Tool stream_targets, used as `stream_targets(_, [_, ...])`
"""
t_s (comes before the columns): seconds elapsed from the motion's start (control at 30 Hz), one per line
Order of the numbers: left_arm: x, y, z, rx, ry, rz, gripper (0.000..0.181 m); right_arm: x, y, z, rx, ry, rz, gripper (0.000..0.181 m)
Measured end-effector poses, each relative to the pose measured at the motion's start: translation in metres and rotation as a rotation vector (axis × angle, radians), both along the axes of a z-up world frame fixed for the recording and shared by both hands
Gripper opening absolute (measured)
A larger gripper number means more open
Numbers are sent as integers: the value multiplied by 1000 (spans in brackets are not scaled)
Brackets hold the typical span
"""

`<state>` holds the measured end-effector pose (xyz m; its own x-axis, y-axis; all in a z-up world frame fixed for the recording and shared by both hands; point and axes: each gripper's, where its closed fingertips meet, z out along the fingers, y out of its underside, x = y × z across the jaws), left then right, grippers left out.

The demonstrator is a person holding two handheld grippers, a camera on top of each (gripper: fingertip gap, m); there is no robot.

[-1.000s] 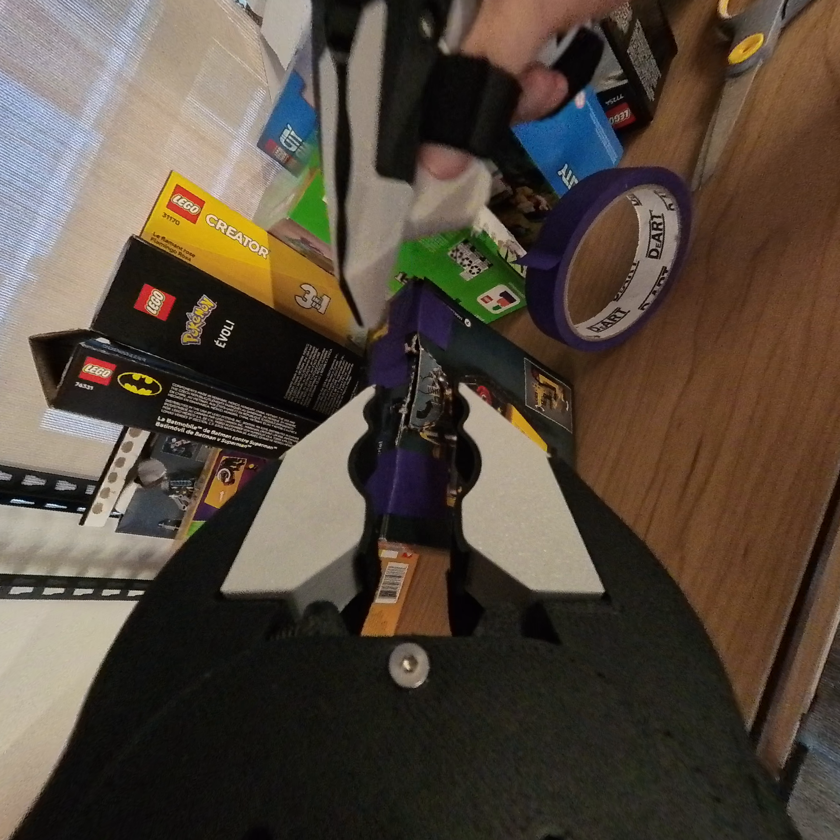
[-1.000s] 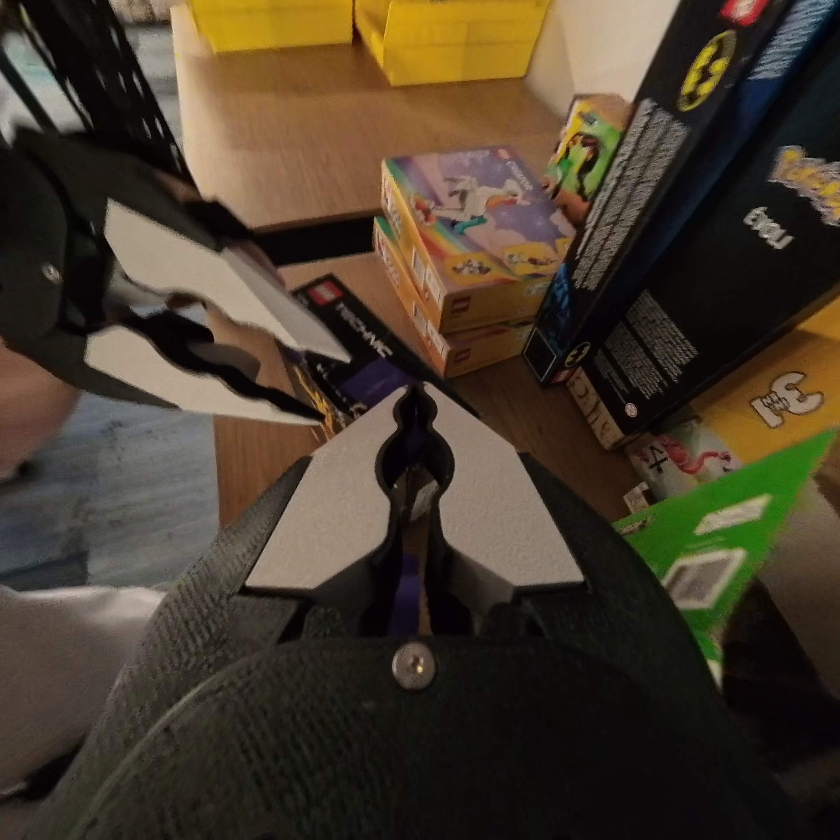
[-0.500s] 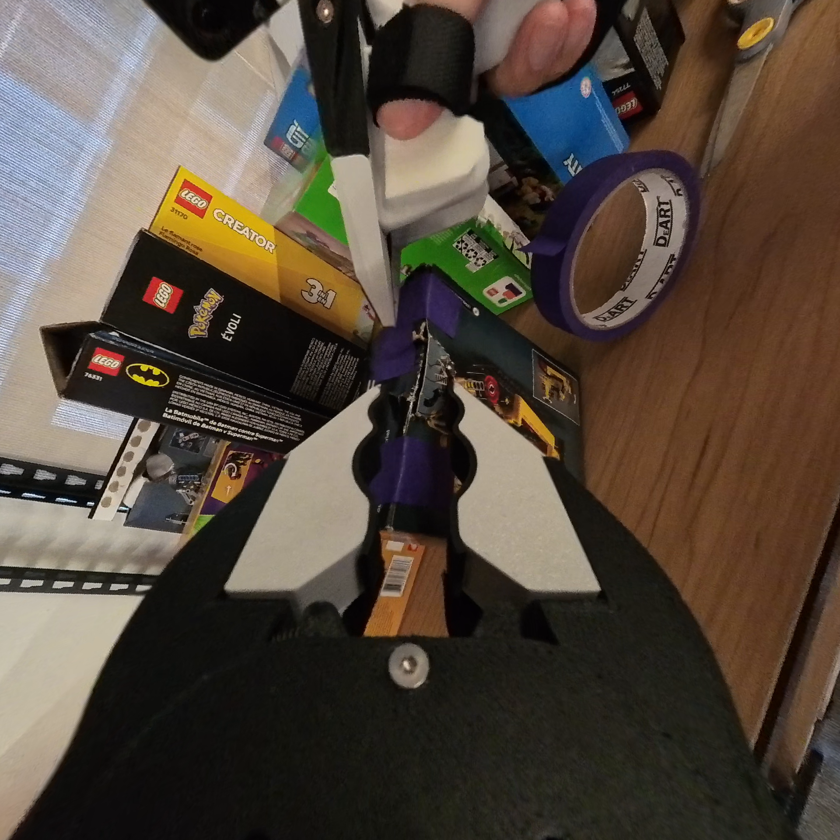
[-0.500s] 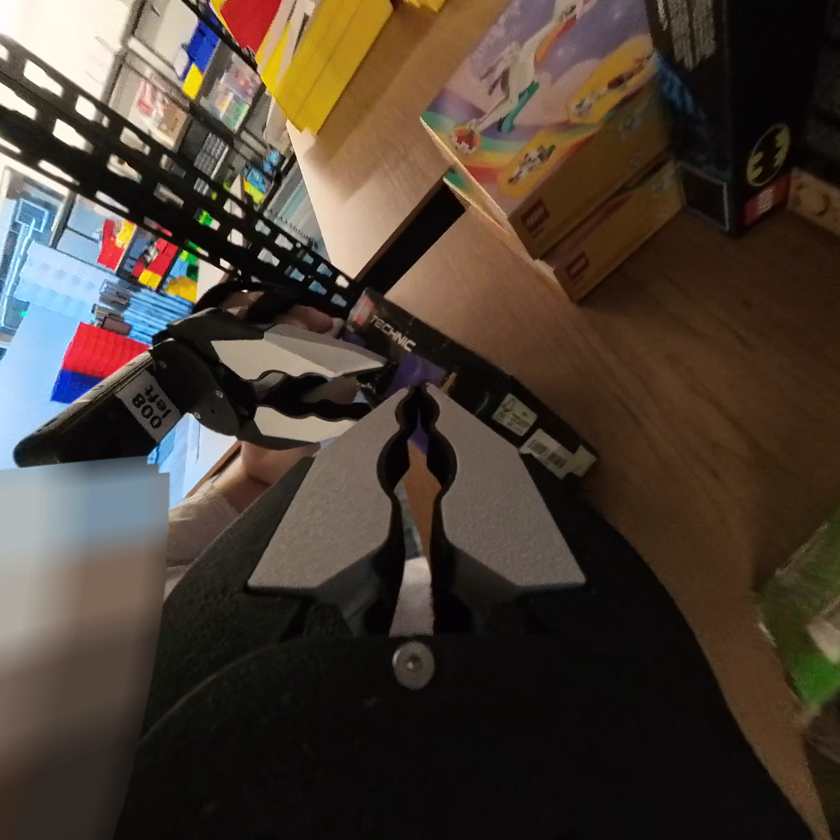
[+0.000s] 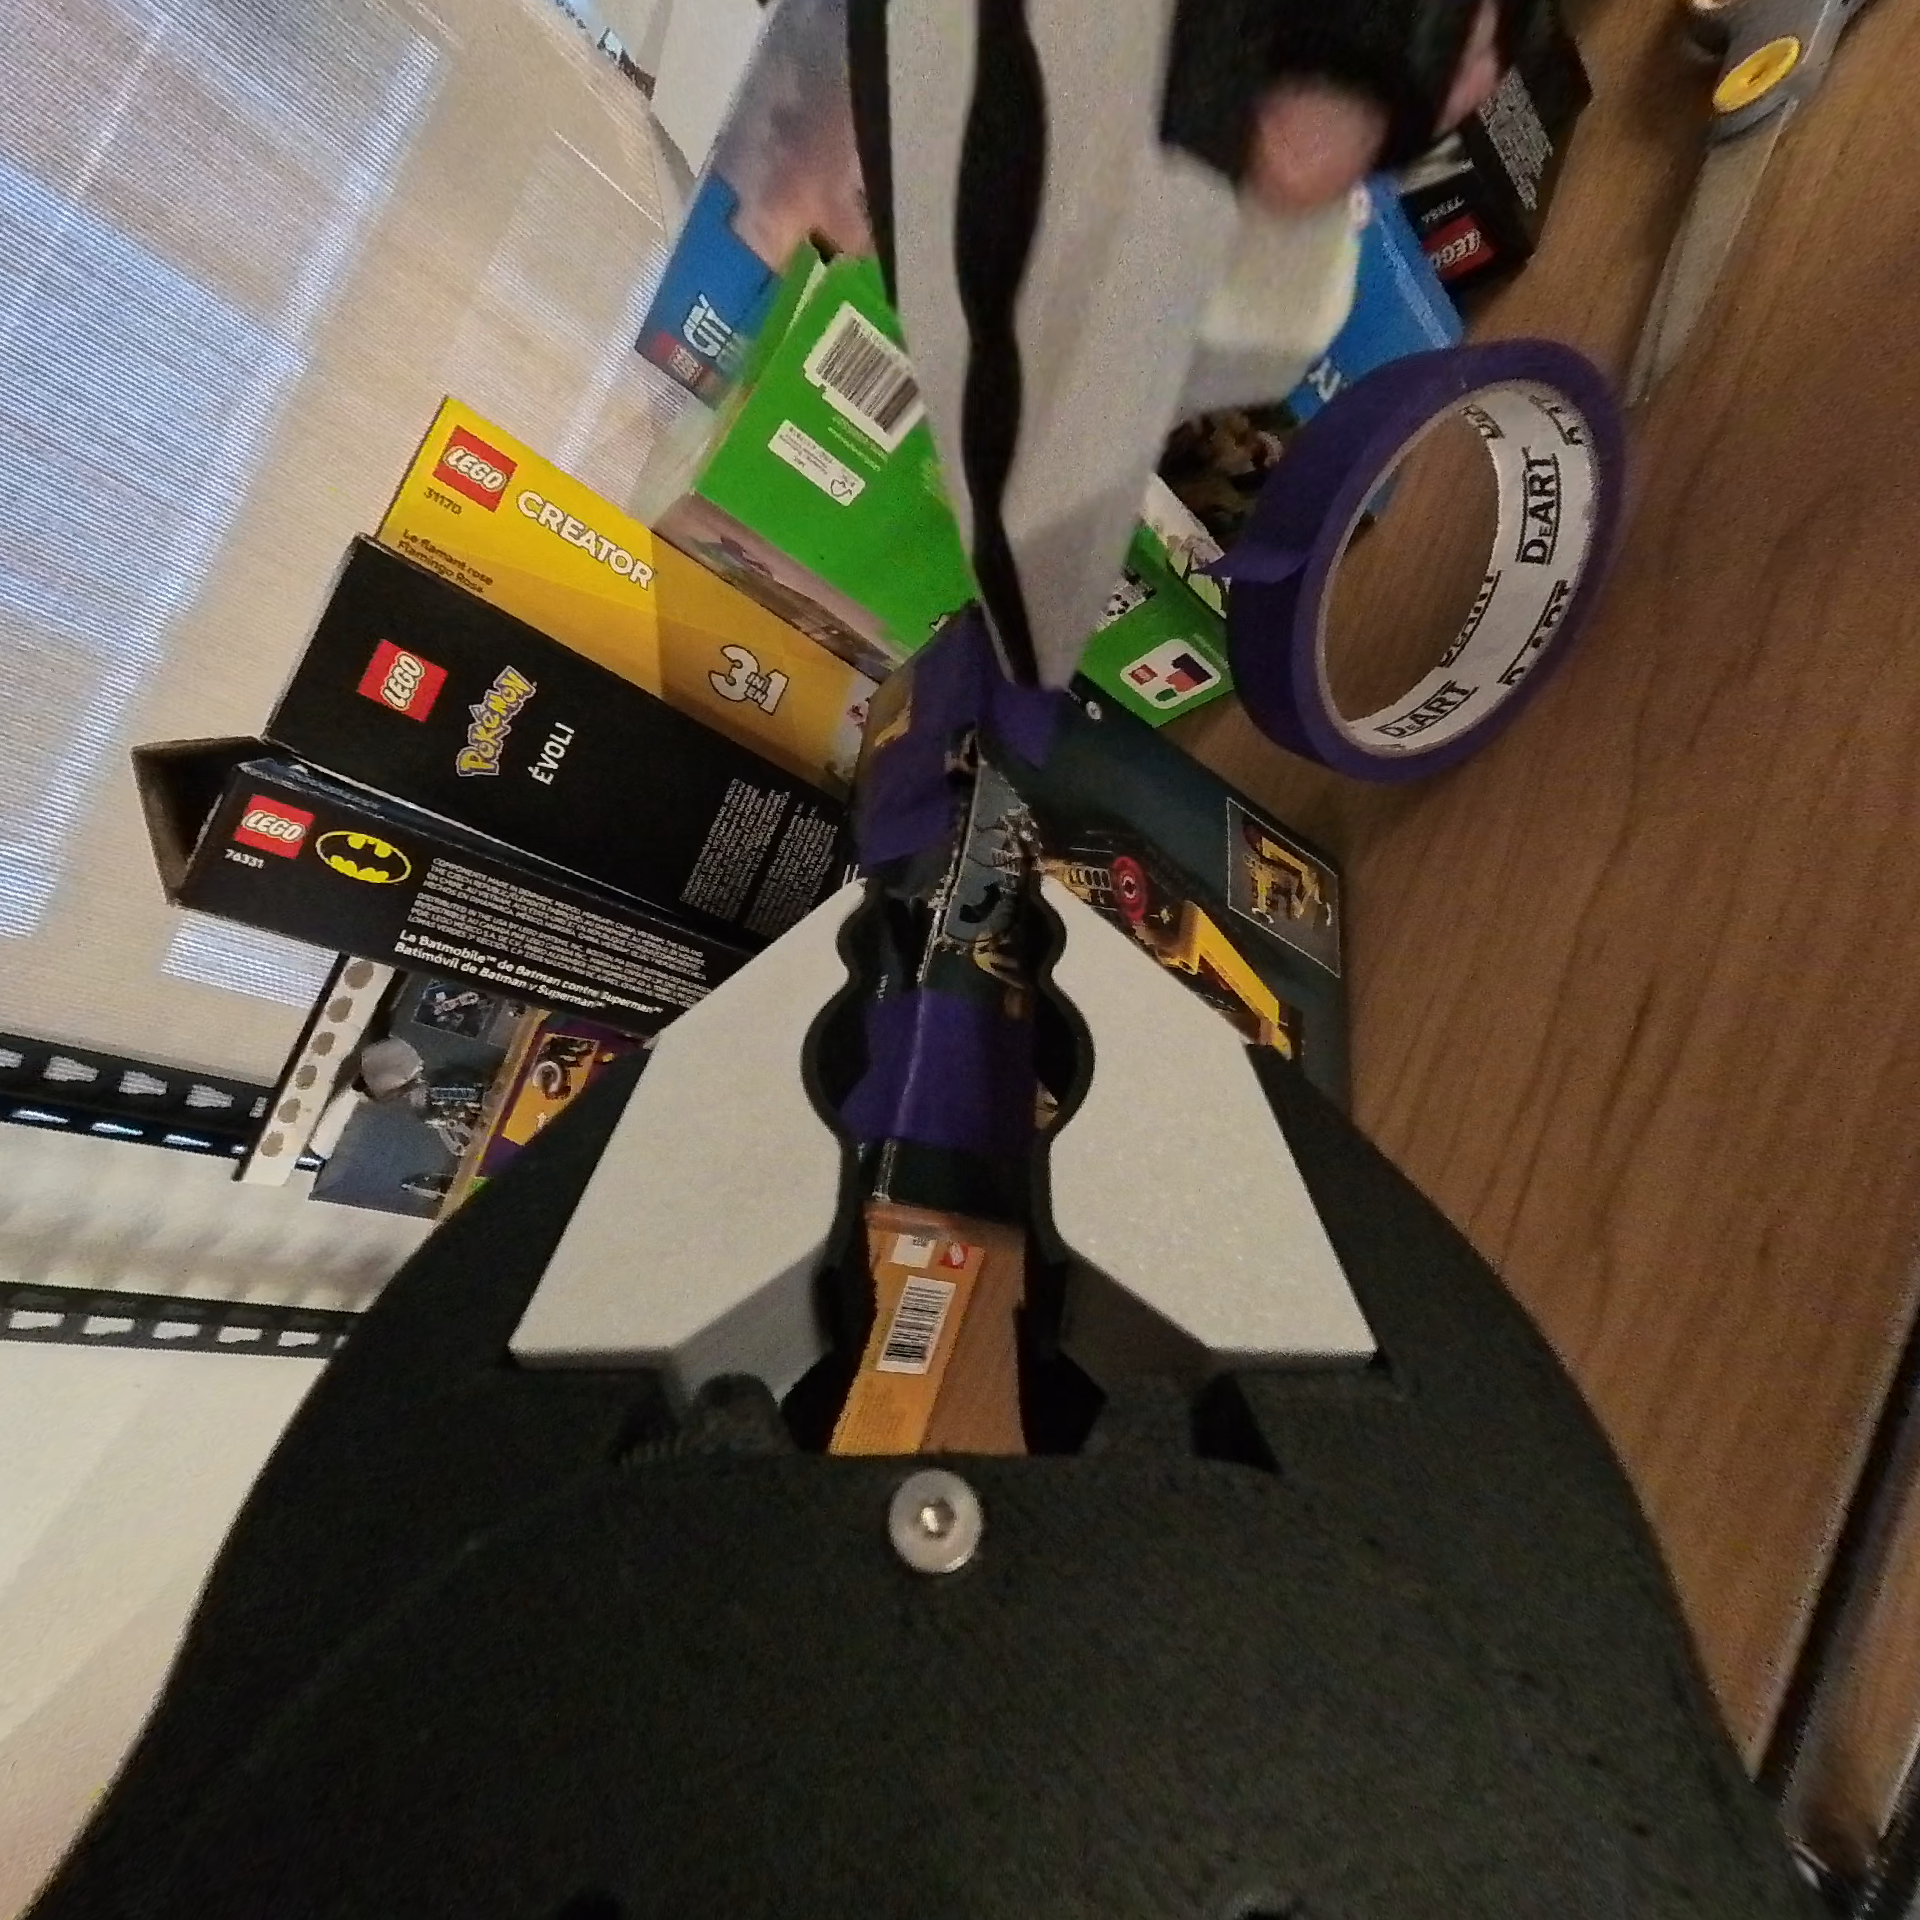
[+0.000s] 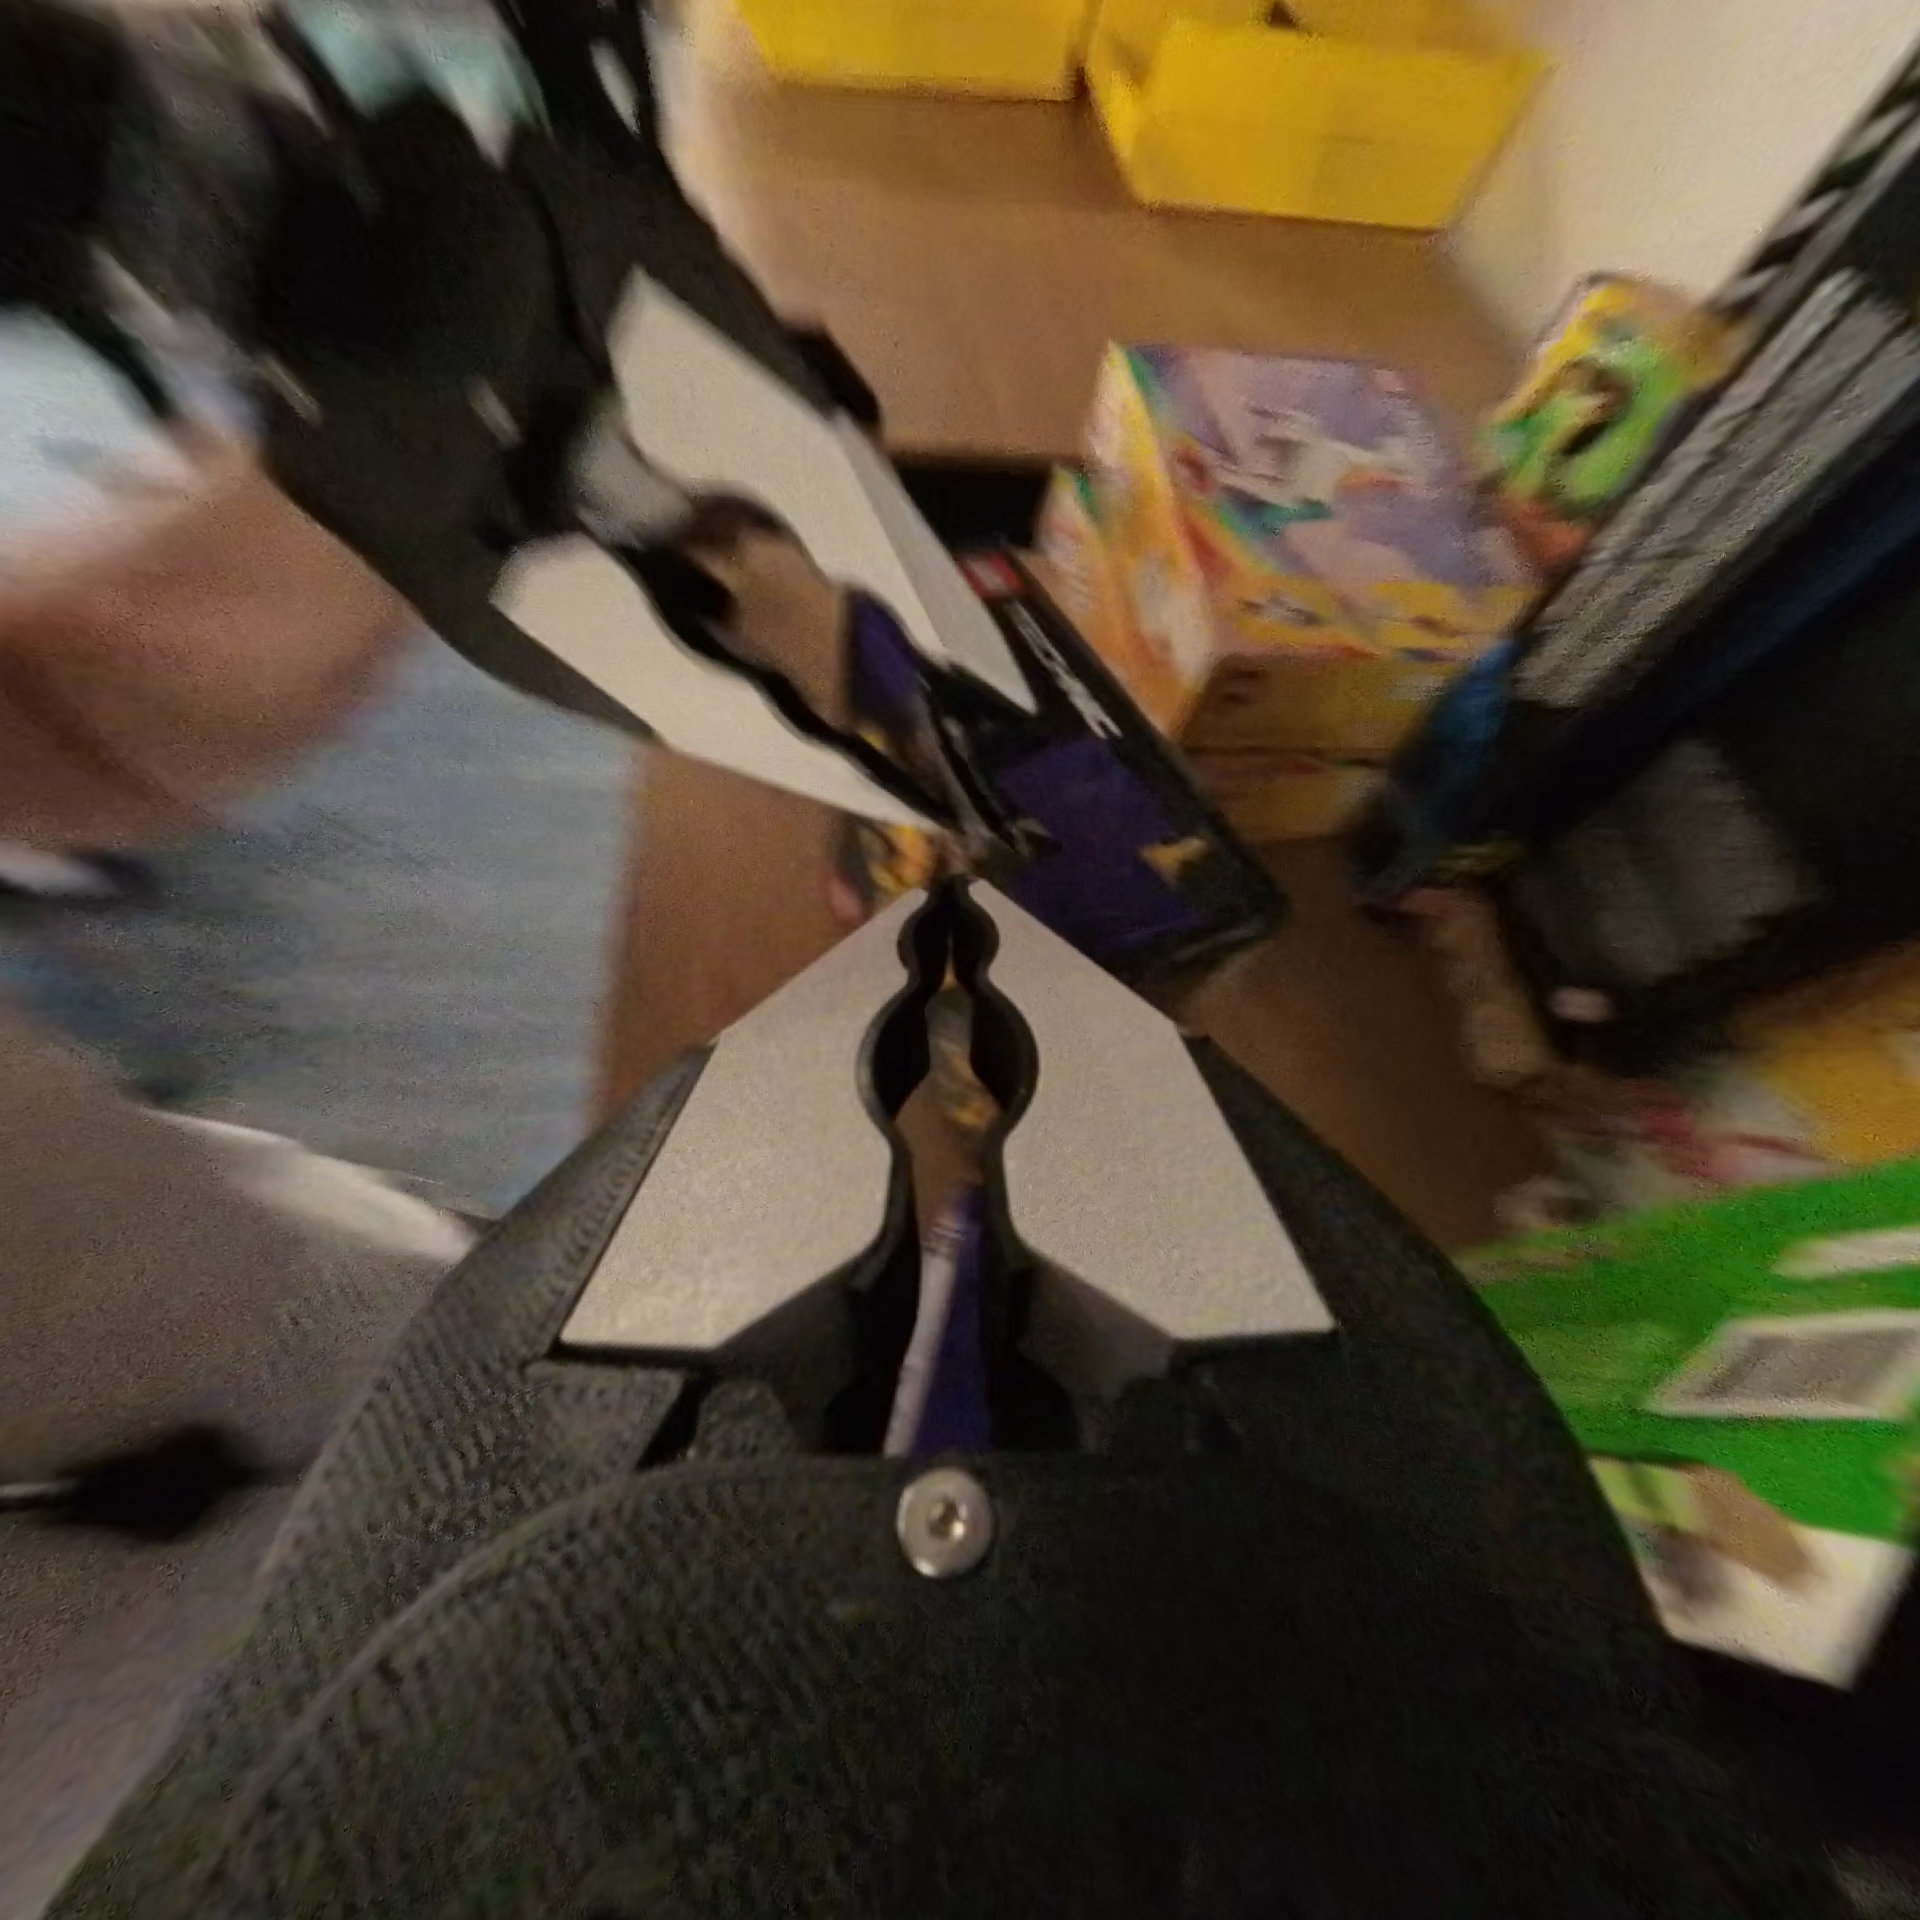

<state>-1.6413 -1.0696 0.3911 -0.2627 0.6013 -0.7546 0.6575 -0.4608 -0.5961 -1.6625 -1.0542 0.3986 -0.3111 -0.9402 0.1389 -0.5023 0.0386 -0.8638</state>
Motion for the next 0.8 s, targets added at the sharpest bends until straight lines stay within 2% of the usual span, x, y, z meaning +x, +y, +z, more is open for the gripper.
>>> stream_targets(0.03, [0, -1, 0, 0, -4, 0, 25, -2, -7, -10, -102, 103, -31, 0])
stream_targets(0.1, [0, 0, -1, 6, -9, -3, 24, 4, -6, -26, -108, 210, -16, 0])
stream_targets(0.2, [1, 1, -1, 12, -5, -6, 26, 9, -15, -29, -98, 220, -68, 0])
stream_targets(0.3, [2, 0, -3, 19, 2, -4, 27, -6, -22, -33, -63, 246, -141, 0])
stream_targets(0.47, [2, 0, -2, 33, 6, -10, 27, 9, -19, -23, 70, 183, -113, 0])
stream_targets(0.53, [2, -1, -3, 29, -2, -5, 27, 12, -20, -23, 84, 215, -118, 0])
stream_targets(0.7, [2, 0, -3, 30, -2, -13, 25, -9, -22, -21, 179, 257, -145, 0])
stream_targets(0.8, [2, -1, -3, 23, -3, -5, 26, -1, -22, -19, 167, 312, -130, 0])
